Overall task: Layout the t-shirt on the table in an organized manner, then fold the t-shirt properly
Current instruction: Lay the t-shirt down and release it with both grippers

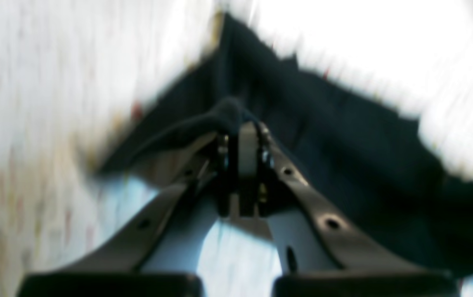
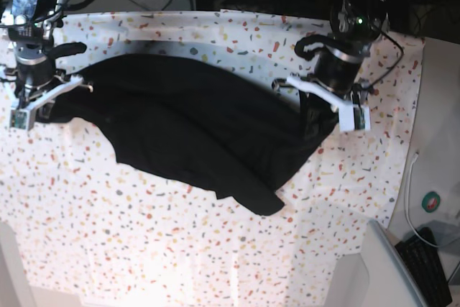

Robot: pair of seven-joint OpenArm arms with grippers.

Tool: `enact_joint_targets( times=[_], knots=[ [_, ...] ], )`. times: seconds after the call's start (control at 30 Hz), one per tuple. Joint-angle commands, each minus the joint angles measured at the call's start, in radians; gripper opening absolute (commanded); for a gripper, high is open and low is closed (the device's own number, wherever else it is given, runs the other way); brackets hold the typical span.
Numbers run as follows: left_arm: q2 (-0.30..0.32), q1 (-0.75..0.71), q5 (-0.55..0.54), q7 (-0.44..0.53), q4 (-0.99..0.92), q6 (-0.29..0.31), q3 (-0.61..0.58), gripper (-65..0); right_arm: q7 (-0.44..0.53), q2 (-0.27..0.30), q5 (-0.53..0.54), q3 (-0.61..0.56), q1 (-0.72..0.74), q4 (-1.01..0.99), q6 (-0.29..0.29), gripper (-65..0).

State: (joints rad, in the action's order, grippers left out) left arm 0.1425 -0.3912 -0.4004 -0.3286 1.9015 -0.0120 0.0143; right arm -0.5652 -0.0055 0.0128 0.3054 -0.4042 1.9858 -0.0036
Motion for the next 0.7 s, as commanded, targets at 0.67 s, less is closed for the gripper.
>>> enact_joint_targets(
  times=[0.67],
  knots=[
    [0.022,0.182,0.004,0.033,-0.495,0.007,0.195,-65.0,-0.198,-0.075,0.207,0.085,0.057,-0.293,0.121,-54.9]
  ],
)
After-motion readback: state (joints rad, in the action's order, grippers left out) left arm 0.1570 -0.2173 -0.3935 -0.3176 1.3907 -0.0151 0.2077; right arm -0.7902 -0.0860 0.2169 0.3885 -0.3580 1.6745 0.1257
